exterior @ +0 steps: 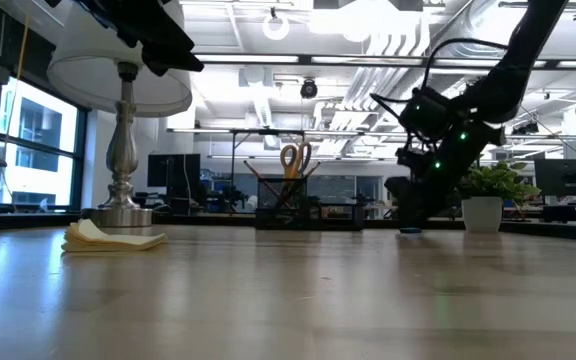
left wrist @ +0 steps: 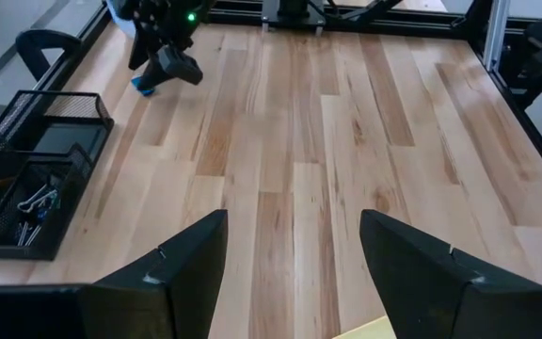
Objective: Pick and place office supplies into organizer
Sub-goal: Put the eraser into the desk organizer
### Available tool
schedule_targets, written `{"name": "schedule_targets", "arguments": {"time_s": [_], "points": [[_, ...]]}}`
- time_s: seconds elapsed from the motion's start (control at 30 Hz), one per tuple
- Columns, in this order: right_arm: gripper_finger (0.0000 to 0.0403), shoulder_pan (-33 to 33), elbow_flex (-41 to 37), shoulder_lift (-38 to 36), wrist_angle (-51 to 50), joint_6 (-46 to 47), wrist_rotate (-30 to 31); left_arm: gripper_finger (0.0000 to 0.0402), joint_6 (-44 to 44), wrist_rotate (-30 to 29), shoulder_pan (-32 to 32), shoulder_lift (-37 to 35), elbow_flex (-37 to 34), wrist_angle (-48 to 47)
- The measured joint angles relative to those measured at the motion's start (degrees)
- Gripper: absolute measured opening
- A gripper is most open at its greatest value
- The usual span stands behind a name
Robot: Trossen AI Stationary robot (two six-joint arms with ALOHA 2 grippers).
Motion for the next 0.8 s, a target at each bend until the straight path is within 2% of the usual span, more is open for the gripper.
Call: {"name": "schedule_targets", "arguments": {"time_s": [0.17, 0.37, 0.63, 0.8], "points": [[0.0239, -1.4, 0.7, 4.7, 5.2, -2.7, -0.6, 0.0232, 0.0, 0.0, 0.0, 0.0, 0.0, 0.0], [0.0241, -3.9, 2.1, 6.5, 4.6, -0.8, -3.5, 0.0232, 0.5, 0.0, 0.0, 0.0, 0.0, -0.1], [0.024, -1.8, 2.4, 5.5, -4.0, 3.2, -9.5, 0.0232, 0.0, 0.0, 0.0, 0.0, 0.0, -0.8], [0.0241, 1.8, 2.1, 1.1, -10.2, 6.8, -13.7, 0.0232, 0.0, -0.2, 0.0, 0.0, 0.0, -0.8]]}}
